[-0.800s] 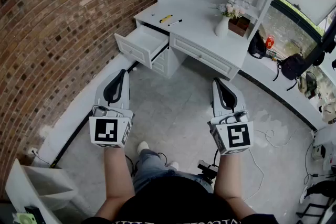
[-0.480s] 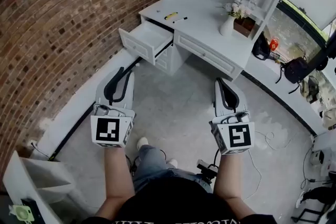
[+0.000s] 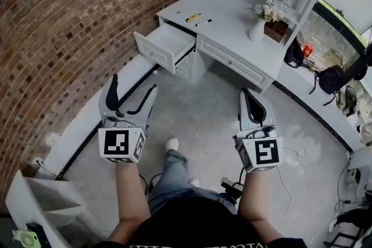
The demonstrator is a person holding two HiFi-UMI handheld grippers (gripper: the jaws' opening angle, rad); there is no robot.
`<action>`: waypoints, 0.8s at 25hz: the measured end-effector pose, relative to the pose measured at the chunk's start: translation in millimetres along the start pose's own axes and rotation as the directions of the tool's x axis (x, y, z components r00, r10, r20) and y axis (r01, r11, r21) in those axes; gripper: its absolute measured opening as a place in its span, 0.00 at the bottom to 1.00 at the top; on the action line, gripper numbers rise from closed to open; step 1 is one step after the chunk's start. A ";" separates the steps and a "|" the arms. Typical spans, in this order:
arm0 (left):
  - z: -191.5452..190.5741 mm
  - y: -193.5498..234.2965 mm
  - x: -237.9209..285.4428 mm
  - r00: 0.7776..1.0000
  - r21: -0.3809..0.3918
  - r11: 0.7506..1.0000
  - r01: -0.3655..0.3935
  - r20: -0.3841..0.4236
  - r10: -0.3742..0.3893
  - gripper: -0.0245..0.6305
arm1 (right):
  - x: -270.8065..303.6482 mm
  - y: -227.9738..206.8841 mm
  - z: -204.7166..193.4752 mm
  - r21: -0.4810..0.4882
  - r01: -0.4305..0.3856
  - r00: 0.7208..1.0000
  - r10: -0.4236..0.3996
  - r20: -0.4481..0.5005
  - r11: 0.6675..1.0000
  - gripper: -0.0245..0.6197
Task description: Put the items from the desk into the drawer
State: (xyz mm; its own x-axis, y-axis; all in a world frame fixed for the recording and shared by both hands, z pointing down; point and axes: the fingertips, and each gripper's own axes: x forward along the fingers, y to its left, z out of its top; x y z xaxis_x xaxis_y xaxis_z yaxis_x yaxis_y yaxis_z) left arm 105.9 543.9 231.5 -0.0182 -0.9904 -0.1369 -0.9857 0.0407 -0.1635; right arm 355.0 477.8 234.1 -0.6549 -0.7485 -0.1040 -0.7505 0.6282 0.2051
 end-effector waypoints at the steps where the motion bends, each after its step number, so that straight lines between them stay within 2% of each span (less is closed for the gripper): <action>1: -1.9 4.2 5.3 1.000 0.000 1.000 -0.001 0.003 0.001 0.72 | 6.3 -0.1 -1.5 0.003 0.001 1.000 -0.001 -0.004 1.000 0.05; 8: -20.5 48.0 77.2 1.000 -0.024 1.000 -0.012 0.013 0.012 0.71 | 80.3 -16.9 -9.6 -0.018 0.018 1.000 -0.018 -0.014 1.000 0.05; 20: -65.4 139.3 245.9 1.000 -0.021 1.000 0.010 -0.011 -0.010 0.71 | 258.8 -47.8 -45.5 -0.024 0.058 0.995 -0.060 -0.084 0.998 0.05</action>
State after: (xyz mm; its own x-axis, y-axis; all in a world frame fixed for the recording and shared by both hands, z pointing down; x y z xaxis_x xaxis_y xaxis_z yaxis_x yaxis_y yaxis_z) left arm -46.9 297.4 238.9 -0.0103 -0.9922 -0.1244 -0.9892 0.0284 -0.1440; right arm 225.3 244.4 241.6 -0.5992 -0.7999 -0.0335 -0.7848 0.5787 0.2219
